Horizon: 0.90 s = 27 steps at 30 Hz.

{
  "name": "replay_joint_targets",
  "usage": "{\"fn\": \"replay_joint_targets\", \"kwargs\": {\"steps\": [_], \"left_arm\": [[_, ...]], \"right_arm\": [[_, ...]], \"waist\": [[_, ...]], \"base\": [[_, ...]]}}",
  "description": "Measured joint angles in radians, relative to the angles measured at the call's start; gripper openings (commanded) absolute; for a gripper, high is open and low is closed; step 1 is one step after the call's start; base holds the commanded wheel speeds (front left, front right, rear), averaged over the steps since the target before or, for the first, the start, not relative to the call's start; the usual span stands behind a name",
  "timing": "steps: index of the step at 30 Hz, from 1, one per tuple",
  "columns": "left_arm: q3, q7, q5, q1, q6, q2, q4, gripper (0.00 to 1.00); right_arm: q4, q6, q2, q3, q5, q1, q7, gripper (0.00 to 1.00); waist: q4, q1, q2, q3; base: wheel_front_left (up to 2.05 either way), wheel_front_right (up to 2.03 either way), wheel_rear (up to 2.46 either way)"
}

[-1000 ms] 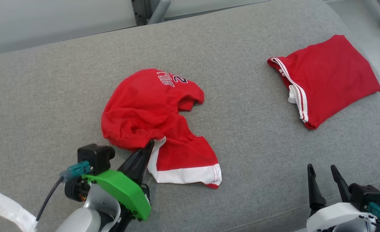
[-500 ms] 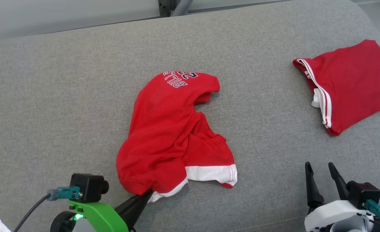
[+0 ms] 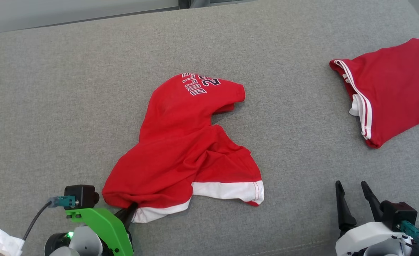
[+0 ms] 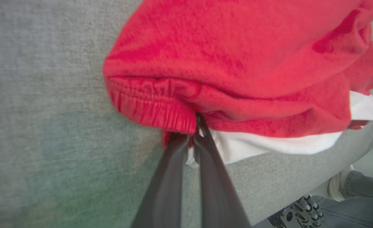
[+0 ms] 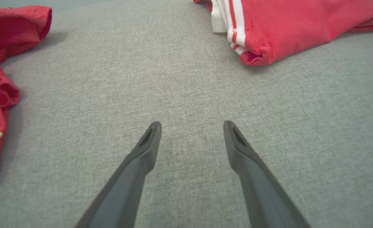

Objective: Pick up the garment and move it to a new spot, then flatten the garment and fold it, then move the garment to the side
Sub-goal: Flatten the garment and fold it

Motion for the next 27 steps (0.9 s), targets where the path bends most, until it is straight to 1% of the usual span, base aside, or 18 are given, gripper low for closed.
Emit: {"fn": "replay_joint_targets", "kwargs": {"steps": [4, 5, 6, 7, 8, 9, 18, 21, 24, 27], "left_arm": [[0.003, -0.052, 0.01, 0.0, -0.01, -0.017, 0.044, 0.0], [0.01, -0.073, 0.01, 0.005, -0.009, -0.022, 0.049, 0.1], [0.023, -0.102, 0.011, 0.012, -0.005, -0.03, 0.055, 0.33], [0.035, -0.129, 0.012, 0.02, 0.007, -0.034, 0.062, 0.45], [0.04, -0.148, 0.02, 0.027, 0.015, -0.033, 0.067, 0.52], [0.057, -0.197, 0.027, 0.047, 0.03, -0.041, 0.071, 1.0], [0.056, -0.283, 0.032, 0.127, 0.052, -0.084, 0.103, 1.0], [0.073, -0.332, 0.029, 0.151, 0.058, -0.1, 0.108, 1.0], [0.09, -0.382, 0.03, 0.177, 0.067, -0.104, 0.101, 1.0], [0.099, -0.441, 0.058, 0.19, 0.077, -0.105, 0.071, 1.0]], "right_arm": [[0.0, 0.0, 0.0, -0.03, -0.008, 0.014, 0.0, 1.0], [0.0, 0.0, 0.0, -0.036, -0.011, 0.016, 0.0, 1.0], [0.0, 0.0, -0.001, -0.042, -0.014, 0.018, 0.0, 1.0], [0.0, 0.0, -0.001, -0.047, -0.016, 0.019, 0.0, 1.0], [-0.001, 0.0, -0.001, -0.05, -0.017, 0.02, 0.0, 1.0], [-0.006, 0.0, 0.0, -0.056, -0.02, 0.023, 0.0, 1.0], [-0.024, 0.0, -0.001, -0.069, -0.035, 0.039, 0.0, 1.0], [-0.029, 0.0, 0.0, -0.067, -0.036, 0.05, 0.0, 1.0], [-0.037, 0.0, 0.0, -0.067, -0.042, 0.057, 0.0, 1.0], [-0.058, 0.0, 0.0, -0.073, -0.046, 0.058, 0.0, 1.0]], "waist": [[0.001, 0.0, 0.0, -0.013], [0.003, 0.0, 0.0, -0.017], [0.004, 0.0, 0.0, -0.021], [0.007, 0.0, 0.0, -0.026], [0.009, 0.0, 0.0, -0.031], [0.016, 0.0, 0.0, -0.041], [0.058, 0.0, 0.0, -0.081], [0.073, 0.0, 0.0, -0.098], [0.089, 0.0, 0.0, -0.114], [0.104, 0.0, 0.0, -0.126]], "base": [[0.0, 0.0, 0.0], [0.0, 0.0, 0.0], [0.0, 0.0, 0.0], [0.0, 0.0, 0.0], [0.0, 0.0, 0.0], [0.0, 0.0, 0.0], [0.0, 0.0, 0.0], [0.0, 0.0, 0.0], [0.0, 0.0, 0.0], [0.0, 0.0, 0.0]]}}
